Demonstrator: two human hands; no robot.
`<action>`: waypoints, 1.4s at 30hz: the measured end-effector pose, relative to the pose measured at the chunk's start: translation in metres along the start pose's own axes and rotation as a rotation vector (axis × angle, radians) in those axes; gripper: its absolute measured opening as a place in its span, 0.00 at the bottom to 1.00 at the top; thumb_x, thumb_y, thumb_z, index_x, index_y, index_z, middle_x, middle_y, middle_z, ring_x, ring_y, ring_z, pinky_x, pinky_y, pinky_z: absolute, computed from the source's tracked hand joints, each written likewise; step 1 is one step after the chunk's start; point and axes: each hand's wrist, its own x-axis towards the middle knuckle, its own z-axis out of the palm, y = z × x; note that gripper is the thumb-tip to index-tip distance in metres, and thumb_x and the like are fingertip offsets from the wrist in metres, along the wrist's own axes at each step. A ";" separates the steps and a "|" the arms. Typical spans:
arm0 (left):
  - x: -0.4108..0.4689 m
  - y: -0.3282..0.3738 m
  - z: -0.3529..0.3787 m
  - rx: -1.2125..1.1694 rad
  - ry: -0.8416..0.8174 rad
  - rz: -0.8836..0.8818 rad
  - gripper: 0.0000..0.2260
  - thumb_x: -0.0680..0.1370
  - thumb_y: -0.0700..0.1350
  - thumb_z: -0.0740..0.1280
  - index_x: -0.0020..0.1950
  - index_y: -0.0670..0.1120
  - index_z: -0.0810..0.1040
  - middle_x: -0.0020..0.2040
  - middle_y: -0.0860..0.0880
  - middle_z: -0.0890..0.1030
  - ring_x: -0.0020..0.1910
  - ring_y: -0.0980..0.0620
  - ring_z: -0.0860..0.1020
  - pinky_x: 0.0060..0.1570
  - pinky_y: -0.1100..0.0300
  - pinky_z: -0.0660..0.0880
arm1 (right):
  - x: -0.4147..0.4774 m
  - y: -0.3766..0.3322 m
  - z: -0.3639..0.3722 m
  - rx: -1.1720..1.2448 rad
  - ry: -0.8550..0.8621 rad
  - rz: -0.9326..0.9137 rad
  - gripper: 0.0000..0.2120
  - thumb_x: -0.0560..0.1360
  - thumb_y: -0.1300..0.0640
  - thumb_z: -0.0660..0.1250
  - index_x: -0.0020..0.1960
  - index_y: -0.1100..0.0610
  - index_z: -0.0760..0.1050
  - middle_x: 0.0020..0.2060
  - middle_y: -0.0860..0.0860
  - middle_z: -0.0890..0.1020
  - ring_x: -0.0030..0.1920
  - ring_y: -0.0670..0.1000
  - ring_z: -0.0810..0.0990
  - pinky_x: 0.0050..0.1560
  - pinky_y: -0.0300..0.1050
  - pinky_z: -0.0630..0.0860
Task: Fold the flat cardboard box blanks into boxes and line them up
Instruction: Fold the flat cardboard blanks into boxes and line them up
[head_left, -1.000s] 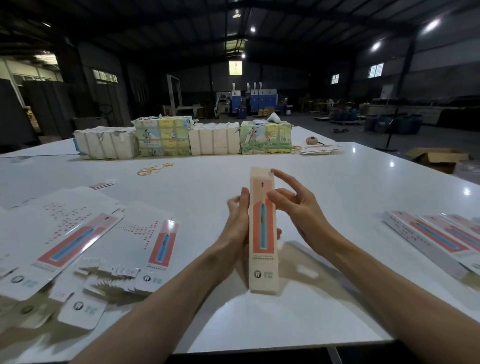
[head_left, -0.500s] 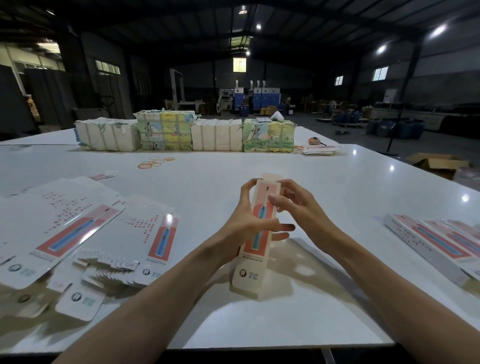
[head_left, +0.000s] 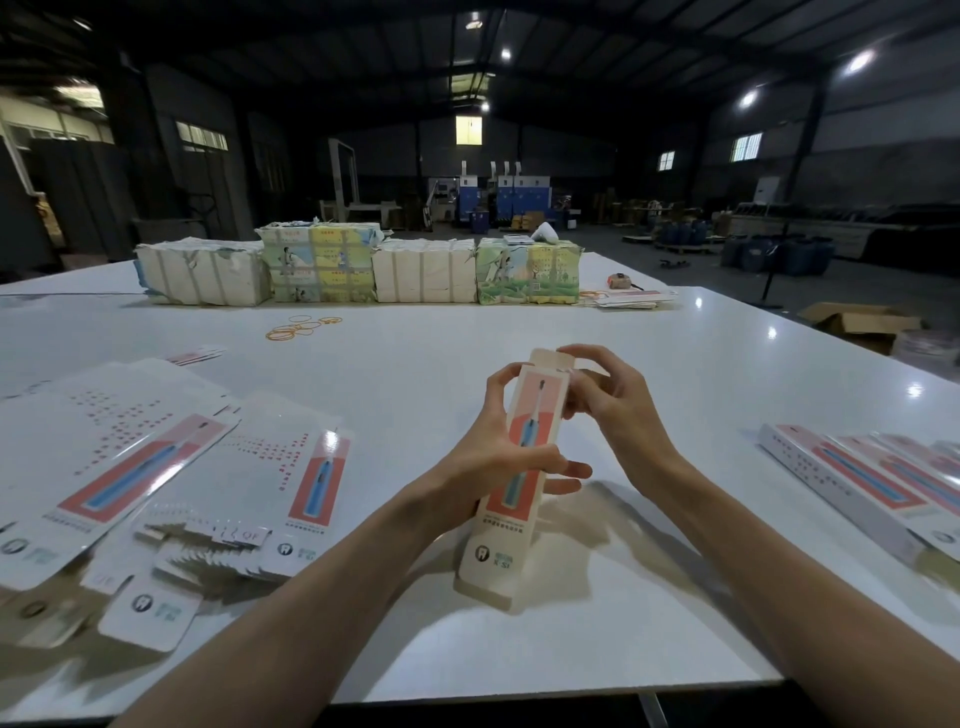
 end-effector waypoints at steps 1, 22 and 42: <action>0.000 0.000 -0.001 -0.002 -0.008 -0.002 0.46 0.70 0.46 0.80 0.75 0.69 0.54 0.63 0.54 0.74 0.53 0.58 0.85 0.42 0.62 0.83 | 0.000 0.000 -0.001 -0.026 -0.001 -0.036 0.09 0.85 0.60 0.63 0.64 0.57 0.77 0.51 0.54 0.87 0.48 0.53 0.88 0.46 0.45 0.85; -0.002 -0.004 -0.007 0.086 -0.062 0.059 0.48 0.71 0.42 0.81 0.73 0.73 0.52 0.63 0.50 0.75 0.53 0.51 0.87 0.44 0.55 0.85 | 0.009 -0.004 -0.009 0.329 0.000 0.225 0.07 0.78 0.57 0.74 0.53 0.60 0.85 0.47 0.57 0.88 0.50 0.60 0.88 0.45 0.52 0.86; 0.000 -0.007 -0.008 -0.024 -0.023 0.072 0.45 0.72 0.39 0.80 0.71 0.75 0.58 0.61 0.48 0.76 0.50 0.48 0.87 0.44 0.54 0.85 | 0.007 -0.005 -0.011 0.319 -0.238 0.197 0.10 0.83 0.60 0.68 0.61 0.58 0.85 0.55 0.57 0.87 0.58 0.57 0.86 0.54 0.50 0.85</action>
